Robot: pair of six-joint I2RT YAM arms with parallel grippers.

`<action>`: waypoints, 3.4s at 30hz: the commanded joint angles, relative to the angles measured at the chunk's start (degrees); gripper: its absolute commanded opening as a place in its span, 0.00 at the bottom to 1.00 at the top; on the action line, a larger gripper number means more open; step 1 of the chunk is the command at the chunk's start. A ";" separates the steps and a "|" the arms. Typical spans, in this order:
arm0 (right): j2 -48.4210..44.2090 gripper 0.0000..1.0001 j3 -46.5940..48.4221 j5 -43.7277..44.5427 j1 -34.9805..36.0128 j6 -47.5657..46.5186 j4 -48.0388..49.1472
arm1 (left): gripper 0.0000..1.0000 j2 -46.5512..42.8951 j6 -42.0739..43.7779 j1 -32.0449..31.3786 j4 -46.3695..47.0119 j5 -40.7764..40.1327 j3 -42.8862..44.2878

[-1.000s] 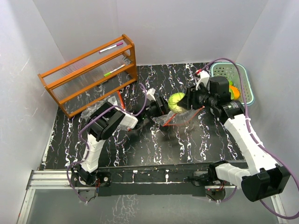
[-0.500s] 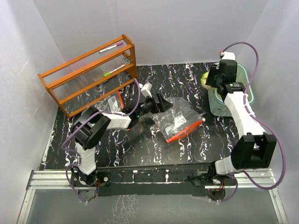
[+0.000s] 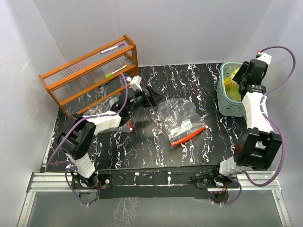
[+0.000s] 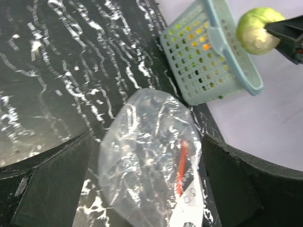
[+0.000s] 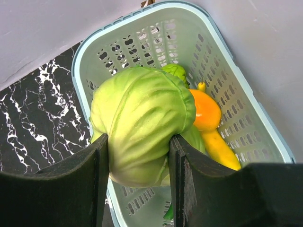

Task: Open the zip-top bag and remove the fake food
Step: Place the fake vegetable in the bin, then reset both arms

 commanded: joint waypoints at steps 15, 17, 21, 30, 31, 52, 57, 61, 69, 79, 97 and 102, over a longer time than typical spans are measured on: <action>-7.35 0.98 -10.07 -8.01 -1.56 0.12 12.21 | 0.97 -8.76 0.39 9.51 -9.71 4.00 -3.01; -8.02 0.98 -12.05 -10.27 -1.10 0.05 13.08 | 0.97 -9.71 0.69 10.88 -11.66 4.40 -3.13; -8.79 0.98 -14.49 -11.11 -0.74 0.58 14.76 | 0.97 -12.02 1.65 12.27 -14.61 4.48 -3.87; -14.95 0.98 -14.25 -3.85 -0.75 -0.17 17.53 | 0.97 -13.32 1.89 13.00 -15.62 4.23 -4.88; -15.86 0.98 -13.98 -3.87 -0.75 -0.31 17.92 | 0.97 -13.31 1.79 13.09 -15.73 4.25 -4.87; -15.70 0.98 -40.35 -16.50 18.04 -8.20 40.90 | 0.97 -19.31 4.03 15.87 -23.07 0.34 -6.90; -13.13 0.98 -50.92 -12.14 18.72 -10.05 53.75 | 0.97 -23.01 6.03 16.64 -26.96 -2.46 -7.29; -10.10 0.98 -52.41 -12.84 18.71 -10.03 57.12 | 0.97 -23.73 6.25 16.81 -27.56 -3.18 -7.54; -5.69 0.98 -58.00 -8.28 18.74 -9.69 66.57 | 0.97 -24.48 8.50 16.95 -27.05 -9.04 -9.02; -2.24 0.98 -67.30 -4.06 19.06 -12.04 88.39 | 0.97 -28.39 11.21 16.91 -17.72 -14.74 -16.21; 5.60 0.98 -64.04 -1.63 20.25 -12.55 89.35 | 0.93 -20.28 31.13 20.95 0.04 -34.21 -26.15; 6.02 0.98 -64.38 -1.70 20.24 -12.58 90.75 | 0.92 -17.03 41.90 22.46 5.50 -35.26 -28.23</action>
